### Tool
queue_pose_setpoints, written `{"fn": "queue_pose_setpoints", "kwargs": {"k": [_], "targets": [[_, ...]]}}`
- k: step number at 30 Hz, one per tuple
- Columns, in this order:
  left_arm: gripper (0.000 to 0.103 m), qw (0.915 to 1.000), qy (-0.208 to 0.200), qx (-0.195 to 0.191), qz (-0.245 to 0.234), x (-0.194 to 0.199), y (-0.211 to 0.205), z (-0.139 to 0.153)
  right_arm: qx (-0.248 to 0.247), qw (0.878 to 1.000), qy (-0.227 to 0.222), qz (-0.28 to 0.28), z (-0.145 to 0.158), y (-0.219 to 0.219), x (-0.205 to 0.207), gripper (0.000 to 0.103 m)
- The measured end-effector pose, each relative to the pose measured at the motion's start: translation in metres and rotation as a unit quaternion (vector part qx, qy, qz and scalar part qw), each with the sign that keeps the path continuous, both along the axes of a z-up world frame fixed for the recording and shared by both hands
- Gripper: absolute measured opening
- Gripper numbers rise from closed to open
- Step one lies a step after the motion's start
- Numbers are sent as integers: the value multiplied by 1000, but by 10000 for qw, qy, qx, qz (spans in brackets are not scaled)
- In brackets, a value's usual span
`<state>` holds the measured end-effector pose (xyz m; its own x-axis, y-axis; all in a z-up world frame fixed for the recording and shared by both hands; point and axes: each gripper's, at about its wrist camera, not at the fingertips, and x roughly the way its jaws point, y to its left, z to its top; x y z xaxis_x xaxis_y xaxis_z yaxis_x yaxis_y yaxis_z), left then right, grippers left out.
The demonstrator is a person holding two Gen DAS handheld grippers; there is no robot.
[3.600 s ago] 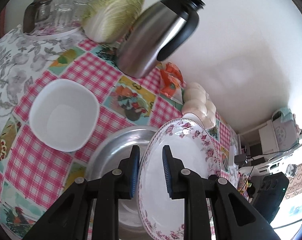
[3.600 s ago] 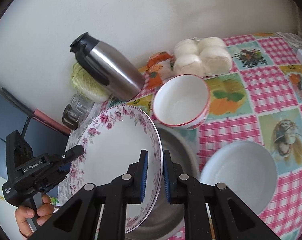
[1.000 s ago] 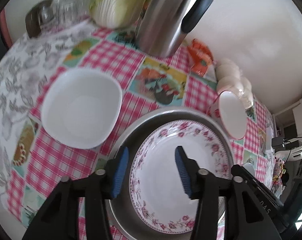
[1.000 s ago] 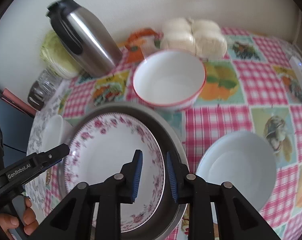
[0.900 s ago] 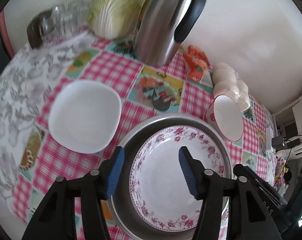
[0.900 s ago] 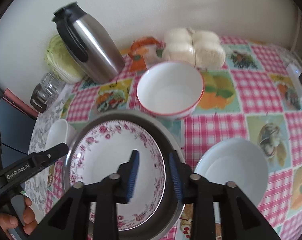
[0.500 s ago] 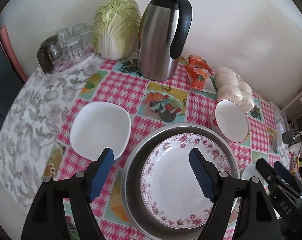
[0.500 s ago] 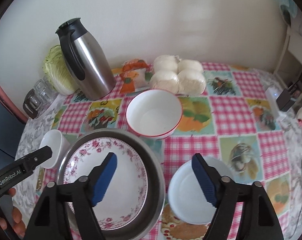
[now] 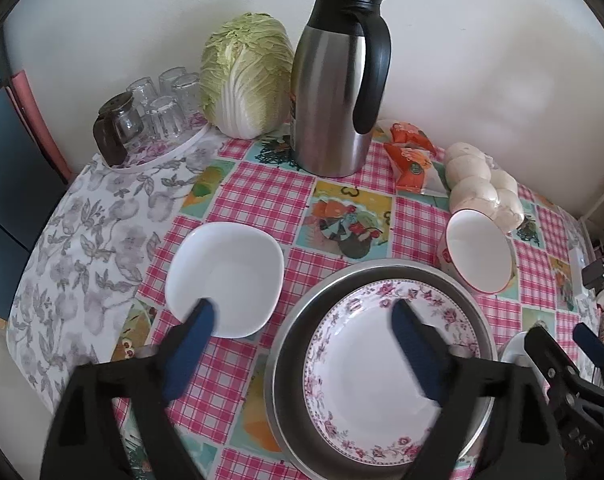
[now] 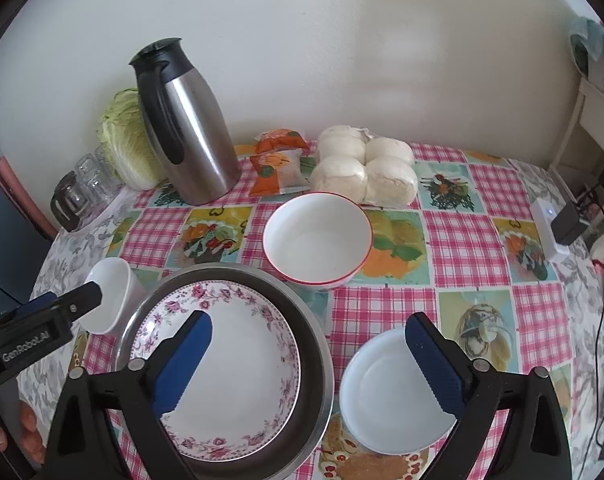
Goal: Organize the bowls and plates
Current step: 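Move both tools toward the red-rimmed white bowl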
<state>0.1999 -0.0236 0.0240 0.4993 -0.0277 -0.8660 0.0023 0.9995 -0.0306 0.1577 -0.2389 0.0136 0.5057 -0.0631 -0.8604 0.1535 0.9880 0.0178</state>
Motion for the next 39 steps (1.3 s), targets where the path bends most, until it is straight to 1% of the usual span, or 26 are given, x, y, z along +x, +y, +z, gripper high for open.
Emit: {"fn": "queue_pose_setpoints", "kwargs": {"k": [6, 9, 11, 15, 18, 21, 23, 26, 29, 31, 34, 39], "targets": [[96, 9999, -96, 67, 77, 2, -2, 1, -14, 10000, -37, 4, 1, -1, 0, 103], [96, 9997, -209, 122, 85, 3, -4, 4, 2, 10000, -91, 3, 2, -3, 0, 103], [96, 9994, -294, 168, 71, 3, -7, 7, 7, 9998, -183, 6, 5, -4, -1, 103], [96, 9987, -482, 160, 68, 3, -11, 11, 47, 9985, -535, -59, 13, -8, -2, 103], [96, 9971, -753, 112, 25, 2, -16, 14, 237, 9964, -790, -182, 18, -15, -3, 103], [96, 9934, -1094, 330, 4, 0, -21, 17, 161, 9955, -899, -257, 20, -20, -3, 103], [96, 9914, -1269, 332, -12, 1, -23, 17, 125, 9950, -946, -308, 19, -25, -3, 103], [96, 9921, -1233, 220, 35, 5, -22, 16, 53, 9946, -946, -431, 18, -33, -1, 103], [96, 9927, -1195, -44, 150, 10, -19, 14, -76, 9942, -961, -470, 16, -39, 0, 103], [96, 9926, -1194, -137, 191, 13, -19, 12, -169, 9935, -1003, -521, 15, -43, 1, 103], [96, 9927, -1186, -90, 180, 19, -21, 8, 35, 9928, -1037, -592, 12, -52, 4, 103], [96, 9929, -1152, -250, 121, 27, -28, 1, 189, 9921, -1028, -694, 2, -62, 13, 103]]}}
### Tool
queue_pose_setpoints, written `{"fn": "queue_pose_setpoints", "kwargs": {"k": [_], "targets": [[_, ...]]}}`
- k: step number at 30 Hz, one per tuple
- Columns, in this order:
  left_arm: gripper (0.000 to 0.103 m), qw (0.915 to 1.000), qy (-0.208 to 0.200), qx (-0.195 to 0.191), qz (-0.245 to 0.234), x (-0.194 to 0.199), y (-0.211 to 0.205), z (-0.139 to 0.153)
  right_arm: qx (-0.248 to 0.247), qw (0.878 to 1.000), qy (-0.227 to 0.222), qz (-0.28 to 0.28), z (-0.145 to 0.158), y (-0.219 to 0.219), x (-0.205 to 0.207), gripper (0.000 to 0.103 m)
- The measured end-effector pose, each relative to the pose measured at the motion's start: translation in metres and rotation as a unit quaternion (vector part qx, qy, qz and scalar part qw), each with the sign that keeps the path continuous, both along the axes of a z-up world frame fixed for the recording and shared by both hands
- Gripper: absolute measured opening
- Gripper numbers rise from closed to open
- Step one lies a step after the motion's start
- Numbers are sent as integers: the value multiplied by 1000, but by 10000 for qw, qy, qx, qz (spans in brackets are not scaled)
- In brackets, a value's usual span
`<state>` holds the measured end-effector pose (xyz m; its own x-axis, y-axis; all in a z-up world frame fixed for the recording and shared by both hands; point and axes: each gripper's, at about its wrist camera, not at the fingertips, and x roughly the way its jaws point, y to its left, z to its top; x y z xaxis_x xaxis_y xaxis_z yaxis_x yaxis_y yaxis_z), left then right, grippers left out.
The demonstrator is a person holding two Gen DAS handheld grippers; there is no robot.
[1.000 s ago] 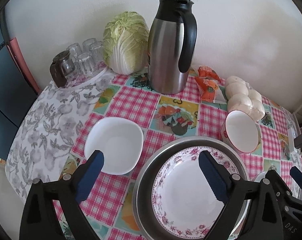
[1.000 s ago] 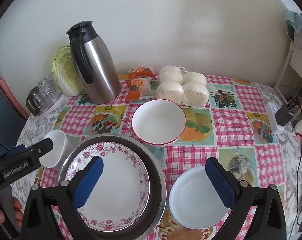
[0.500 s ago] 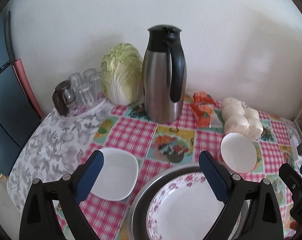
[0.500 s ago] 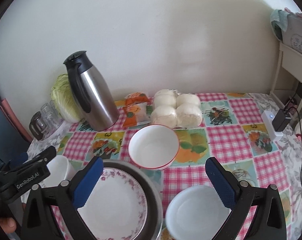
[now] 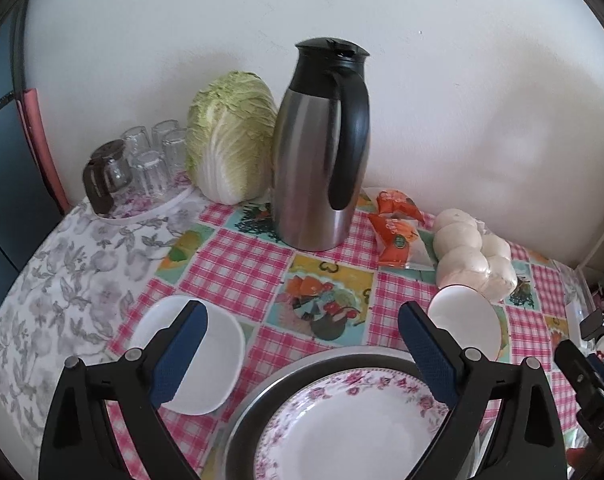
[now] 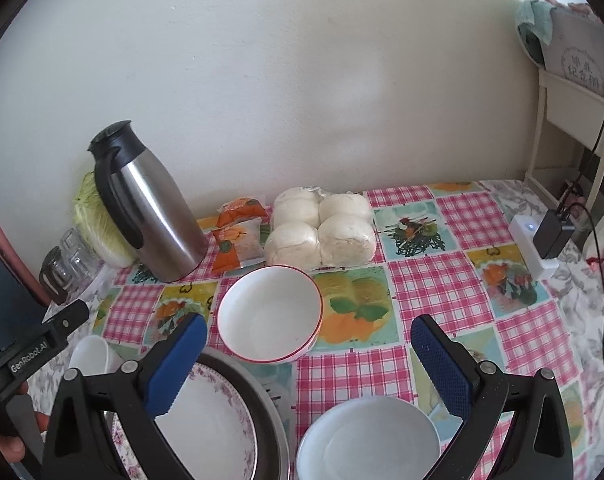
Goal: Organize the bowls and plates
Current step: 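Move both tools toward the red-rimmed white bowl, then grasp the rim of the red-rimmed white bowl with both tools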
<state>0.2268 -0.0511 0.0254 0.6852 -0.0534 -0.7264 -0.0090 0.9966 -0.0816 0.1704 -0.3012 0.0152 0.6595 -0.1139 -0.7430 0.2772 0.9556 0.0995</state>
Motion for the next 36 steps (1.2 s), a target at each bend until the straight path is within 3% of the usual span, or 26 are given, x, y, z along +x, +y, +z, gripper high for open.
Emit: {"fn": "queue_pose_setpoints", "kwargs": {"k": [5, 14, 18, 25, 30, 36], "targets": [[96, 9996, 142, -20, -255, 6, -12, -10, 219, 9997, 144, -25, -13, -9, 11, 103], [96, 9987, 55, 127, -500, 14, -30, -22, 255, 9994, -212, -60, -19, -20, 25, 103], [96, 9979, 242, 232, -554, 28, -39, -27, 422, 9988, -183, -146, -28, -29, 32, 103], [96, 9887, 491, 1034, -966, 58, -60, -28, 582, 9981, 64, -189, -43, -40, 43, 103], [96, 9856, 844, 859, -1186, 77, -69, -26, 770, 9965, 174, -258, -55, -46, 49, 103], [96, 9849, 636, 979, -1278, 89, -92, -23, 767, 9964, 191, -321, -61, -49, 54, 103]]}}
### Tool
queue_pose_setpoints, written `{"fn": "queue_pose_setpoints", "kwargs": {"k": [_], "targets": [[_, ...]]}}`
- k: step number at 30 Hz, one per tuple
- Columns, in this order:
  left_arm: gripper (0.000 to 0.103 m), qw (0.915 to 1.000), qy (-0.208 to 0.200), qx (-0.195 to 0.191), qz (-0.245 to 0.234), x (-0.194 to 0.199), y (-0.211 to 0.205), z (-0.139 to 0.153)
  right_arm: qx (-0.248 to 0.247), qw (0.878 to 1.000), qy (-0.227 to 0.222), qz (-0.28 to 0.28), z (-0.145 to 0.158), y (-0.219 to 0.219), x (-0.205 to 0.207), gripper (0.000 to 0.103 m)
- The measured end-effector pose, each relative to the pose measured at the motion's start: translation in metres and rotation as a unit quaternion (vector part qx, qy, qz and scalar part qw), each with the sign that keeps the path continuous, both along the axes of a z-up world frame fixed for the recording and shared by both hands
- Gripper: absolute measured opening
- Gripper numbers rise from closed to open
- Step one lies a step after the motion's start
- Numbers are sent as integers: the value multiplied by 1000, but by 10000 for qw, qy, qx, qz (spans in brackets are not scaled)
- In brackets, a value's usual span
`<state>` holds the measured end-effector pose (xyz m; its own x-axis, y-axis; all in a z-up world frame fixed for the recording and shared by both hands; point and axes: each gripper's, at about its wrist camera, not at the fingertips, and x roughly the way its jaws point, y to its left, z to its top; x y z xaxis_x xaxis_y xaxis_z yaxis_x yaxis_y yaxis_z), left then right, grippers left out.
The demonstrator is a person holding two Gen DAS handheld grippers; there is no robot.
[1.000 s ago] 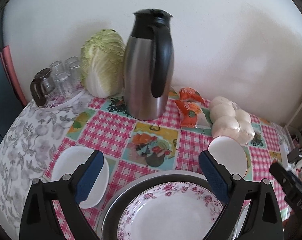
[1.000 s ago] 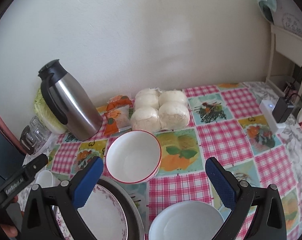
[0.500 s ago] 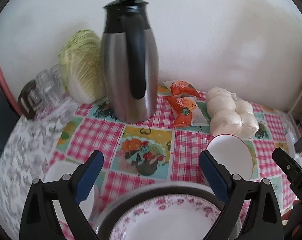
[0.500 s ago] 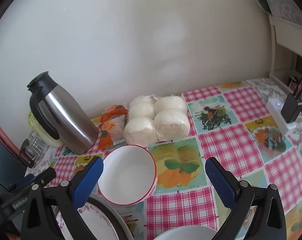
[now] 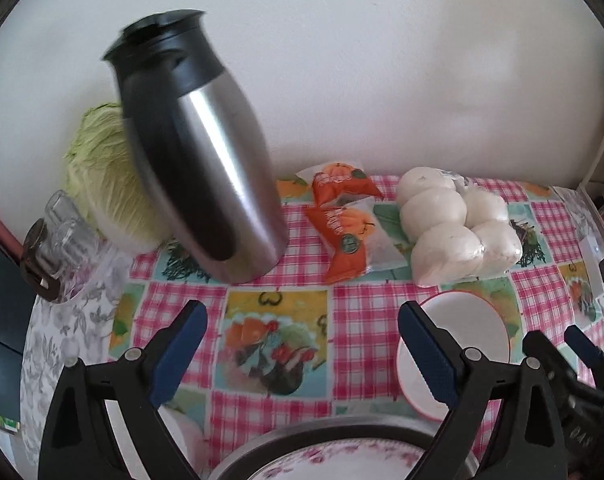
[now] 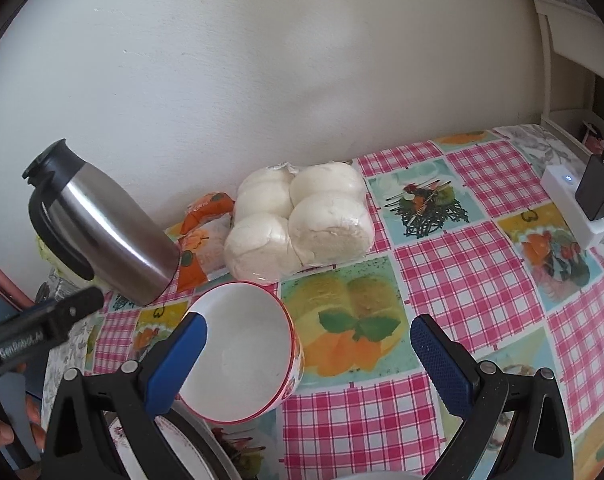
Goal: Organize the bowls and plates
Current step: 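Grasp the rim of the red-rimmed white bowl with both tools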
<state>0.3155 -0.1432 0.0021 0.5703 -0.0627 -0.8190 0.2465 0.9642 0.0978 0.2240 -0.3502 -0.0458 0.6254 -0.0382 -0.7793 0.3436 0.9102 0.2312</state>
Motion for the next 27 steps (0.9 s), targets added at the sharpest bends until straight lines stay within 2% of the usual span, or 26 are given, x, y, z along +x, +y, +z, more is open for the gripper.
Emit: {"fn": "queue_pose_setpoints", "kwargs": {"k": [5, 14, 16, 18, 19, 21, 24, 25, 27], "targets": [[96, 9999, 156, 37, -24, 9, -15, -14, 82, 10000, 11, 35, -7, 0, 5, 103], [96, 9975, 698, -89, 3, 16, -29, -57, 310, 9977, 608, 16, -32, 1, 13, 102], [94, 9967, 809, -35, -62, 16, -34, -65, 350, 9971, 678, 20, -35, 0, 14, 95], [83, 9960, 890, 13, -124, 15, -38, -71, 403, 9965, 736, 11, -38, -1, 15, 79], [72, 9955, 934, 2, -127, 15, -39, -74, 439, 9961, 759, 21, -40, -1, 15, 76], [66, 9940, 1078, -108, -111, 17, -40, -79, 531, 9955, 785, 64, -43, -1, 17, 64], [57, 9930, 1166, -95, -159, 16, -44, -85, 603, 9942, 881, 159, -48, 4, 19, 52], [51, 9922, 1226, -138, -182, 15, -45, -88, 624, 9938, 896, 191, -49, 5, 20, 51], [41, 9901, 1370, -241, -189, 15, -47, -93, 678, 9929, 943, 260, -52, 7, 21, 39]]}}
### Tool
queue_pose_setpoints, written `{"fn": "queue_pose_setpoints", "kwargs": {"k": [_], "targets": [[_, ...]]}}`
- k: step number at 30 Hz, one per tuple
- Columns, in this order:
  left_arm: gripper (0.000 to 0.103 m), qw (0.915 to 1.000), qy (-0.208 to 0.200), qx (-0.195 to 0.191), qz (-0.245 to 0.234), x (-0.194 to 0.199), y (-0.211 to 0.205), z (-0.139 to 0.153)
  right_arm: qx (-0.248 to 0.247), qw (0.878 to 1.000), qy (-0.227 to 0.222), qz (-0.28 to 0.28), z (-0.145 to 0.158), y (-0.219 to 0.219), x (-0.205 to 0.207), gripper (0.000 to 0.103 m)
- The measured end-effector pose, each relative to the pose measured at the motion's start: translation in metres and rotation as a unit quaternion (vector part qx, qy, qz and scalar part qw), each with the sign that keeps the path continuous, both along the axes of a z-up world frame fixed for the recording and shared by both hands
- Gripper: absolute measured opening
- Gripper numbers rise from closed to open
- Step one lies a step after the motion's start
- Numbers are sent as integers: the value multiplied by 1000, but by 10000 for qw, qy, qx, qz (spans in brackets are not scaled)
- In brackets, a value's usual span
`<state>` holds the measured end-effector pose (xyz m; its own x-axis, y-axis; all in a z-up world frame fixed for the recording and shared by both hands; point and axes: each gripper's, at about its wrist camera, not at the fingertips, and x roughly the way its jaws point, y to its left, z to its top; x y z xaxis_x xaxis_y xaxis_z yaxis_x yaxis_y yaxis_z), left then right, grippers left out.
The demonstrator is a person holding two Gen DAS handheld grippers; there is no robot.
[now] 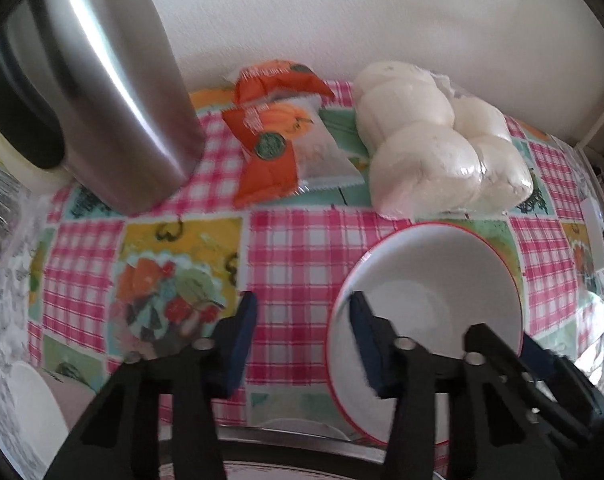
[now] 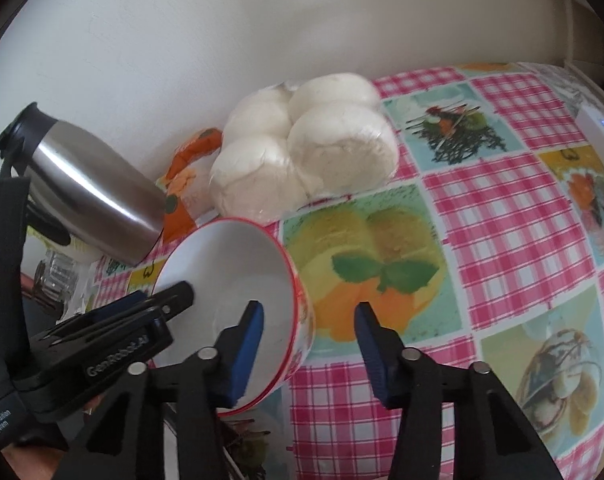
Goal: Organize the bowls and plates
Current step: 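Grasp the rim of the red-rimmed white bowl with both tools, then lift the red-rimmed bowl and carry it over the basin with both tools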
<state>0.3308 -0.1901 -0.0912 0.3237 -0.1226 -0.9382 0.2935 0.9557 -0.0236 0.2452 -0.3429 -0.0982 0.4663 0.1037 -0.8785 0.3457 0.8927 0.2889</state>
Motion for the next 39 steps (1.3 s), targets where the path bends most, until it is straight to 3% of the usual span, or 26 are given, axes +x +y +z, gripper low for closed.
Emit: {"fn": "queue_pose_setpoints", "kwargs": {"k": [3, 9, 11, 21, 34, 39], "targets": [[28, 9999, 123, -14, -61, -2, -5, -6, 72, 9999, 74, 128, -5, 4, 1, 27], [21, 9996, 269, -21, -94, -6, -12, -16, 125, 9997, 113, 191, -10, 6, 2, 27], [14, 9996, 264, -58, -103, -8, -15, -18, 144, 9997, 97, 196, -11, 5, 2, 27], [14, 9990, 87, -419, -99, -20, -14, -5, 200, 9997, -59, 109, -2, -3, -8, 26], [14, 9945, -376, -973, 121, -55, -3, 60, -44, 9977, -649, 177, 61, -2, -24, 26], [14, 9945, -541, -866, 220, -72, 6, 80, -208, 9956, -850, 339, 88, 10, -32, 26]]}}
